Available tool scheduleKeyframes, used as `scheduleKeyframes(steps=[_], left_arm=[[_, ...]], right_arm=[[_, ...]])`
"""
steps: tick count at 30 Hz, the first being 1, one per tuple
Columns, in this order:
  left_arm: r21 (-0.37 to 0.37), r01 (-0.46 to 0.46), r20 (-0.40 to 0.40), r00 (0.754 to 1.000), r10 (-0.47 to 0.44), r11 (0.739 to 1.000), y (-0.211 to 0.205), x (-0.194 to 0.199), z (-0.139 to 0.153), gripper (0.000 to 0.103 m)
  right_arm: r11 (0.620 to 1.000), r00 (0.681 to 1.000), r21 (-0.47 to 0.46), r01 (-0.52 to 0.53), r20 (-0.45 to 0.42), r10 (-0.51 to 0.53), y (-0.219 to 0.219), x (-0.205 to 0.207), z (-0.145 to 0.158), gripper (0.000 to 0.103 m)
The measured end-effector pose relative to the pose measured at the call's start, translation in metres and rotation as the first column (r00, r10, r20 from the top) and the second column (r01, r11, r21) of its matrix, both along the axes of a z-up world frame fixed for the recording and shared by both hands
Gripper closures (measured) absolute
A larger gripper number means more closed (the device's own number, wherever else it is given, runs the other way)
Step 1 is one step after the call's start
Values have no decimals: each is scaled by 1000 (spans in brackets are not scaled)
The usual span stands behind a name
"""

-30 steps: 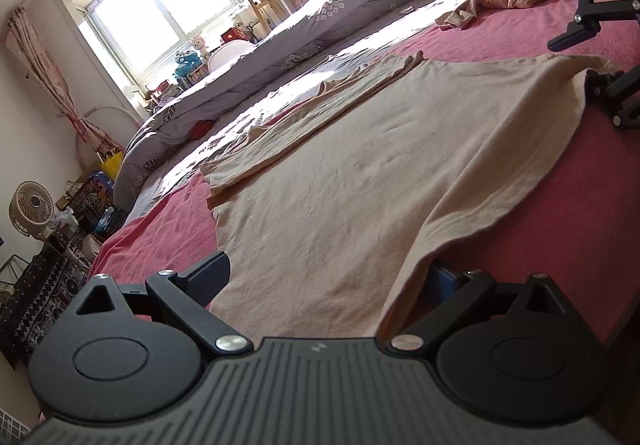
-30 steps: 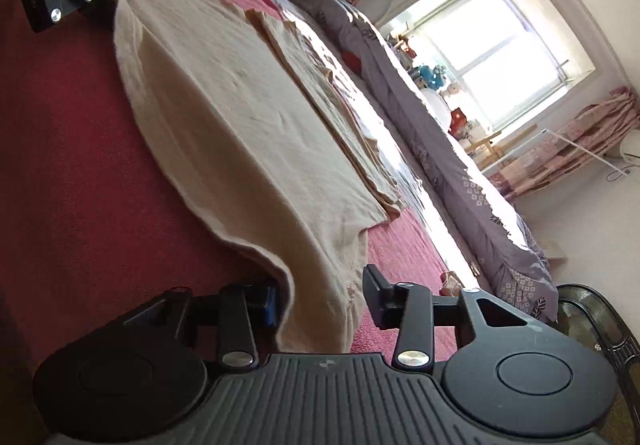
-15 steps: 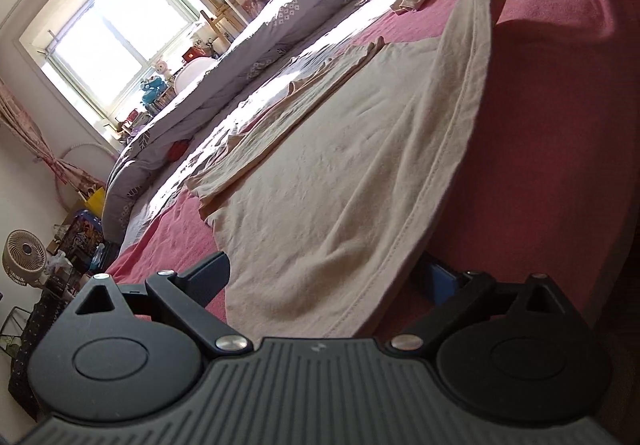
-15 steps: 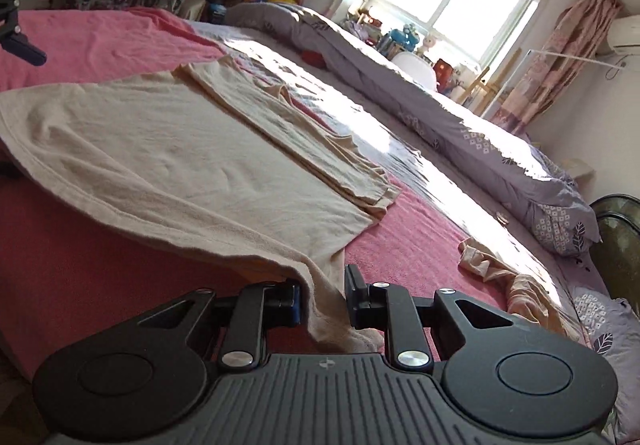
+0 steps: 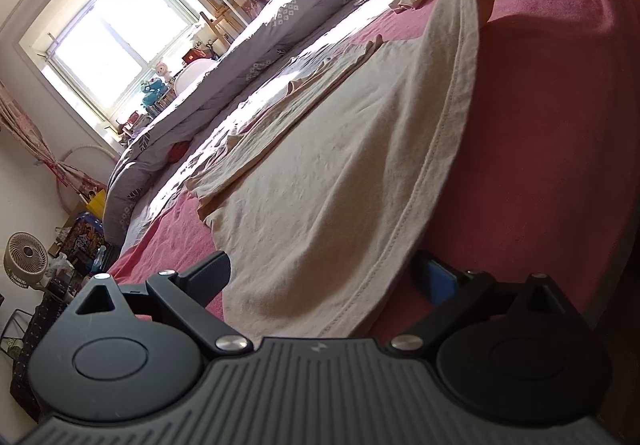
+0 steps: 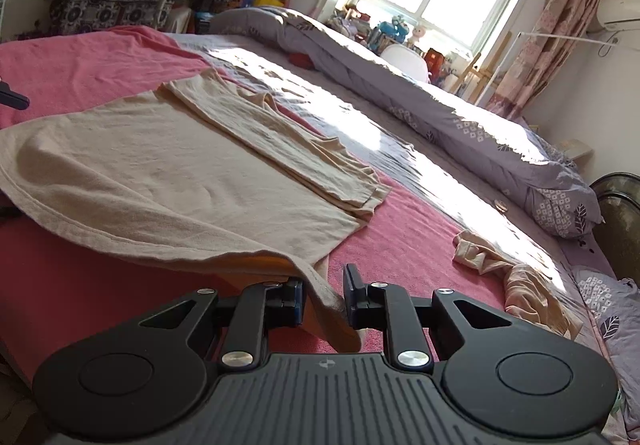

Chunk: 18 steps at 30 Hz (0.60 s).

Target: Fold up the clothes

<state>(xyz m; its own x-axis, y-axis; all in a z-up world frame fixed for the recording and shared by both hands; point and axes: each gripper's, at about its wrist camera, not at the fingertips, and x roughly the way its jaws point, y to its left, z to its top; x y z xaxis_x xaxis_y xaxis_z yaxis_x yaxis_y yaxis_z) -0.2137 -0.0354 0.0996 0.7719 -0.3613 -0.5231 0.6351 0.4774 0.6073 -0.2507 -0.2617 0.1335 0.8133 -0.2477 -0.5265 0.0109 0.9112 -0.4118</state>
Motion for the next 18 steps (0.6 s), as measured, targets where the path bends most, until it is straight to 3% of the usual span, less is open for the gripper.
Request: scheduleKeyframes(steps=[4, 10, 13, 18], left_arm=[[34, -26, 22, 999, 25, 999, 5, 5, 1, 3], [149, -22, 127, 992, 3, 989, 13, 6, -6, 3], [228, 20, 188, 980, -64, 973, 9, 0, -15, 6], [311, 79, 208, 967, -149, 947, 3, -3, -24, 19]], right_arm=[[1000, 1000, -7, -5, -22, 5, -2, -3, -6, 82], [999, 998, -43, -26, -60, 24, 4, -7, -23, 82], [986, 993, -140, -87, -90, 75, 17, -13, -37, 82], [910, 964, -331, -250, -176, 201, 42, -29, -71, 80]])
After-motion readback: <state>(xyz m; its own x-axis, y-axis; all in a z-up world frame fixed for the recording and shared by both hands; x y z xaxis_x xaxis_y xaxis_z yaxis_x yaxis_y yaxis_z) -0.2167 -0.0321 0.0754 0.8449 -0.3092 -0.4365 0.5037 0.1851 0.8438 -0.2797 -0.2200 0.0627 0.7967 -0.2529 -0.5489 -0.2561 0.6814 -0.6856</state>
